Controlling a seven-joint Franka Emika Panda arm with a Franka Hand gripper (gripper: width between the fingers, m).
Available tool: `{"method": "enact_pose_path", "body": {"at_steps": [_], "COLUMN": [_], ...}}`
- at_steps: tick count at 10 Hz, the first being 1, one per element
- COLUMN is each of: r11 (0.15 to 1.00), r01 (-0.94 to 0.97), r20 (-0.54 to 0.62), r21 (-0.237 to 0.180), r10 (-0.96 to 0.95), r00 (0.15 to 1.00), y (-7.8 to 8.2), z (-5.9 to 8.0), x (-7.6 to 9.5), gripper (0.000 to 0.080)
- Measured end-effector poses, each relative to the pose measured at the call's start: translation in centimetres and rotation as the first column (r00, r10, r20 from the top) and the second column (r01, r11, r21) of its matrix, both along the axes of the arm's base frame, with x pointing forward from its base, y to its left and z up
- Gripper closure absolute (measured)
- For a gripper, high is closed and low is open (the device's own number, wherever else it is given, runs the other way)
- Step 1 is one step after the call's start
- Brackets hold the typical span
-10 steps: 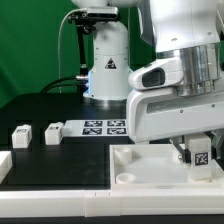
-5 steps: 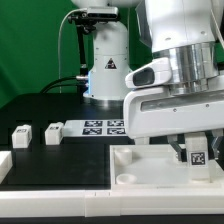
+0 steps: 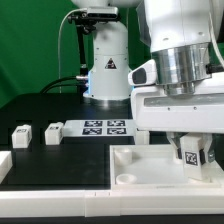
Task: Assemble one leg
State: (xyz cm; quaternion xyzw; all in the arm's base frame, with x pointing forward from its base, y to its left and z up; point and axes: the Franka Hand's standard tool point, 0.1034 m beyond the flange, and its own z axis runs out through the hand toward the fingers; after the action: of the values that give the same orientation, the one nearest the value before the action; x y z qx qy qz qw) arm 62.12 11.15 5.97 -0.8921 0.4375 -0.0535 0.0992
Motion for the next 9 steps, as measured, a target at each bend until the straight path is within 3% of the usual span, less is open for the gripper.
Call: {"method": "enact_pose_path", "body": {"at_steps": [4, 5, 7, 8, 9], "r11": [0.898, 0.863, 0.873, 0.893, 0.911], "r01": [0.432, 0.495, 0.478, 0.441, 0.403], "r20": [-0.078, -0.096, -0.092, -0.083, -0.074], "r21": [0.082, 0.095, 0.095, 0.091, 0.086], "r10": [-0.426, -0.487, -0.47, -0.434, -0.397], "r00": [0.901, 0.868, 0.878, 0.897, 0.915], "y": [0.23, 0.3, 0.33, 0.33, 0.32], "z": [-0.08, -0.1, -0.11, -0.12, -0.12], "x": [-0.16, -0.19, -0.2, -0.21, -0.21], "gripper": [0.0512, 0.0512, 0.0507, 0.0308, 0.0308]}}
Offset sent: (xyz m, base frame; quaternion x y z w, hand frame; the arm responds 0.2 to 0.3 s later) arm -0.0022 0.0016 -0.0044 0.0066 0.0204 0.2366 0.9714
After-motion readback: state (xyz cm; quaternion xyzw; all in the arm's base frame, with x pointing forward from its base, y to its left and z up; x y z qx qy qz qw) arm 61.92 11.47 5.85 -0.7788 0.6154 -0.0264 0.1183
